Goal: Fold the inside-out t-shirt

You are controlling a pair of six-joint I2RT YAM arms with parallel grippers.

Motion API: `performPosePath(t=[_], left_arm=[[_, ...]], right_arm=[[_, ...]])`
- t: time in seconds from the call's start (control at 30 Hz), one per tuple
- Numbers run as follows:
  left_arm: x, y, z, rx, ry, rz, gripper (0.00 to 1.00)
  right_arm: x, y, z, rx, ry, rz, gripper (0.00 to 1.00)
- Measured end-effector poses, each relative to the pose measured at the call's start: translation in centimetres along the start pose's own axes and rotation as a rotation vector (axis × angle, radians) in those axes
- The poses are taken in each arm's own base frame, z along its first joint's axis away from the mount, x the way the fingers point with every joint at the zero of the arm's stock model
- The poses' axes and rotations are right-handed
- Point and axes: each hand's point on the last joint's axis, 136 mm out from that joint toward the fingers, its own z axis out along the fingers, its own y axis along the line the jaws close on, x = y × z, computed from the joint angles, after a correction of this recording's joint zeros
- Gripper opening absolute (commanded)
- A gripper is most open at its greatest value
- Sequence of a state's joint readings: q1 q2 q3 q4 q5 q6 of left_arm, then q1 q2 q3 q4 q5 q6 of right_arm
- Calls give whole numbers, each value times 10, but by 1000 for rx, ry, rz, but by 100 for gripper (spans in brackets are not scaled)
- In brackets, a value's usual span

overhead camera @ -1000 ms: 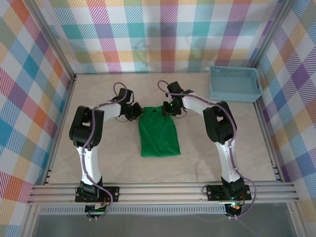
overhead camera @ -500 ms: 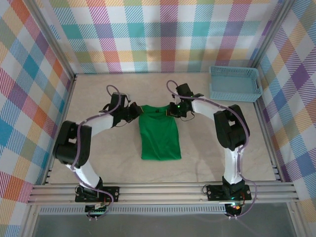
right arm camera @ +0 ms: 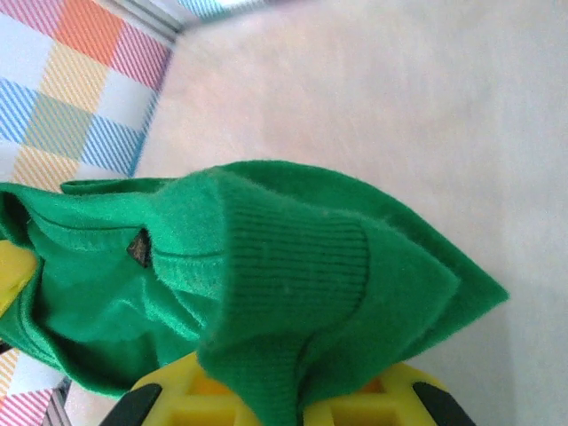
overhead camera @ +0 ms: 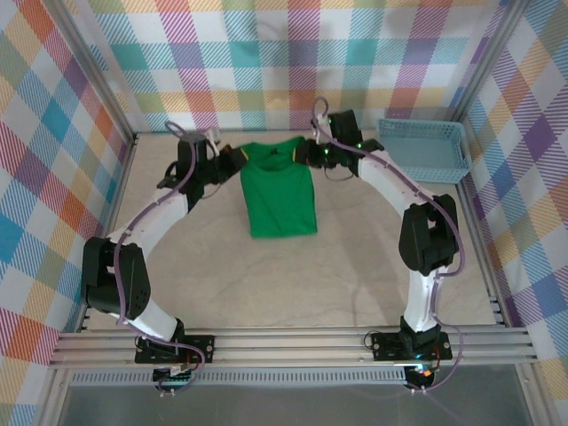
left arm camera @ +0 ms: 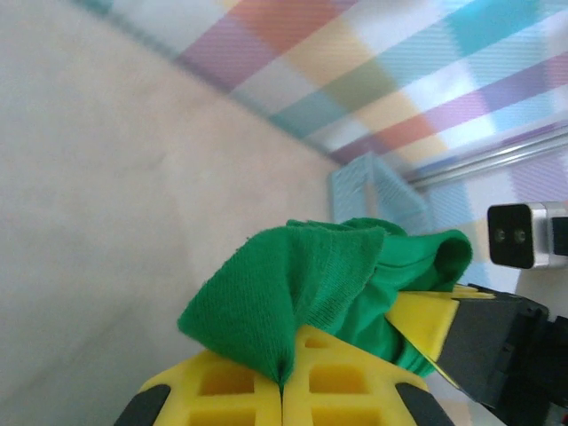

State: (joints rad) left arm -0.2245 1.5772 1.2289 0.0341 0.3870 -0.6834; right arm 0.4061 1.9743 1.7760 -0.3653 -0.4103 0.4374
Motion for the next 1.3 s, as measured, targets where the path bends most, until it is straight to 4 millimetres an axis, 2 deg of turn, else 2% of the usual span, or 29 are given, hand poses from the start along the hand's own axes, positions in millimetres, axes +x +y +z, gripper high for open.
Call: performPosePath(t=[0.07,0.13,0.2,0.3,0.37,0.4,0.5,0.57,0.63,0.7,0.8,0.9,1.03,1.3], left_arm=[[-27,-24,-3,43,-51,44,0],[-42,-38,-7,69,-85,77,0],[-47,-43,-9,86,-98,101,0],[-37,-36,-7,95,-81,118,0],[-16,-19,-7,82,-44,109,0],[-2,-8,-7,72,-19,101,0],[51,26,-12,29,69,68,0],[89,39,-20,11,126,61,0],[128,40,-34,16,183,73,0],[157,32,-49,45,216,103,0],[187,21,-74,94,227,136,0],[197,30,-89,80,199,121,0],[198,52,-90,-2,167,85,0],[206,70,-53,-122,246,49,0]], right_arm=[[-34,14,-5,-25,-67,-51,0],[-56,21,-10,-38,-112,-84,1],[-67,24,-13,-45,-134,-99,3],[-62,22,-11,-56,-122,-95,5],[-46,12,-4,-56,-96,-82,5],[-30,3,0,-51,-68,-65,5],[30,-23,11,-34,41,0,5],[71,-36,13,-22,108,40,5],[114,-45,3,-5,168,86,6],[143,-44,-12,1,193,108,7],[166,-30,-39,-13,184,98,7],[177,-17,-52,-36,171,88,7],[186,-20,-49,-25,192,121,6],[203,-55,-32,108,239,209,10]])
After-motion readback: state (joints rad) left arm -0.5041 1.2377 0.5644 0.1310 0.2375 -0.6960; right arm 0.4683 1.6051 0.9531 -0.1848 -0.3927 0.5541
